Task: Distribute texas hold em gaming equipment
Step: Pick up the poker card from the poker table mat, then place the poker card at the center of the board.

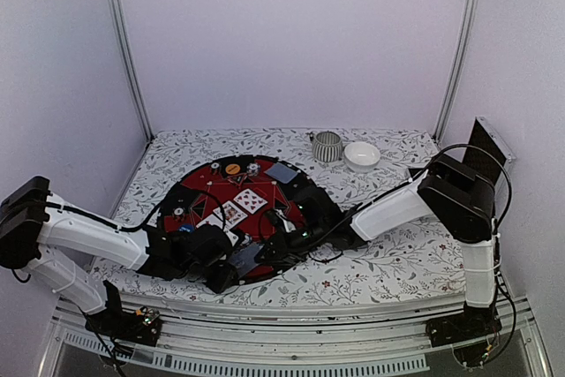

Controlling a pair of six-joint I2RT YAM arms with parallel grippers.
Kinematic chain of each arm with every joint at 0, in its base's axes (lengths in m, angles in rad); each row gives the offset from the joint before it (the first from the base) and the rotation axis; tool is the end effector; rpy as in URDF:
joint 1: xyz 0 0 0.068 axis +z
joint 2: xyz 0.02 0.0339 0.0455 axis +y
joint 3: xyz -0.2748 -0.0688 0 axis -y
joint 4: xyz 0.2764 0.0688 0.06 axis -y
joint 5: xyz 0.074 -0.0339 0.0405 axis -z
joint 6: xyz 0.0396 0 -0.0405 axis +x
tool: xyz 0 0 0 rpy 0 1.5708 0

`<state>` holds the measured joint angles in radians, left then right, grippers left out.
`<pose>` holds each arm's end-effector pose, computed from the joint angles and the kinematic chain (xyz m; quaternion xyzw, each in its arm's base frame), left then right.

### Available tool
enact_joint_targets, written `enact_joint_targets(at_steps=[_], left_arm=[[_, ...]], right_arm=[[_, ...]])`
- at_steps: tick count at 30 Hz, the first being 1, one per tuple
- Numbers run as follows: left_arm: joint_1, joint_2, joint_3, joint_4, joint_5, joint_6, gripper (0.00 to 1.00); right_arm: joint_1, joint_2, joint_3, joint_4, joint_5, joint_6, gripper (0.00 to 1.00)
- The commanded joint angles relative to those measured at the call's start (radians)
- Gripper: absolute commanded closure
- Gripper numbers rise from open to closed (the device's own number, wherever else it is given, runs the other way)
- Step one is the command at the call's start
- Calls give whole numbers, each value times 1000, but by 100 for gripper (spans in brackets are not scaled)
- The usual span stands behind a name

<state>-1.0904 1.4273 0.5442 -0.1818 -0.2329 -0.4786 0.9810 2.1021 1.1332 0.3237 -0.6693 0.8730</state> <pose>0.1269 -0.2237 0.1115 0.2619 0.9257 -0.0960 0.2554 0.2294 0.3869 0.0934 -0.1920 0.8360 0.5137 0.0181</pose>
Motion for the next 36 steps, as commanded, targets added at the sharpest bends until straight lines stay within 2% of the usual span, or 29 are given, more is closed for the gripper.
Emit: enact_joint_targets(at_steps=[1,3,4,10,15,18,27,28,31,33,34,35,36], left_arm=[[20,46,-26,72,69,14,74],[19,35,-26,67,74,16,74],[18,24,-26,68,83,21,75],[-3,-80,-23,74,115,79,74],[-93,-108,36,62,84,166,73],[-133,-33,92,63,47,214,71],[-190,389,421,64,-7,371,68],[-190,420,446,63,-10,377,64],[-192,467,481,62,-8,394,42],[-196,450,480,61,10,396,23],[-197,434,475,63,25,396,7],[-199,415,468,64,42,399,2],[-202,397,460,66,54,403,2]], right_arm=[[7,34,24,43,-27,14,88],[6,28,21,40,-22,10,96],[6,20,19,38,-18,8,97],[-17,-103,-31,-7,29,-33,98],[-61,-310,-117,-118,81,-90,98],[-98,-432,-155,-231,126,-139,98],[-239,-771,-328,-487,299,-214,98],[-254,-805,-346,-508,310,-221,98],[-288,-864,-388,-546,329,-230,98],[-294,-884,-393,-570,341,-237,98],[-294,-887,-391,-582,342,-240,98],[-294,-887,-389,-591,338,-244,98],[-294,-884,-388,-593,329,-244,98]])
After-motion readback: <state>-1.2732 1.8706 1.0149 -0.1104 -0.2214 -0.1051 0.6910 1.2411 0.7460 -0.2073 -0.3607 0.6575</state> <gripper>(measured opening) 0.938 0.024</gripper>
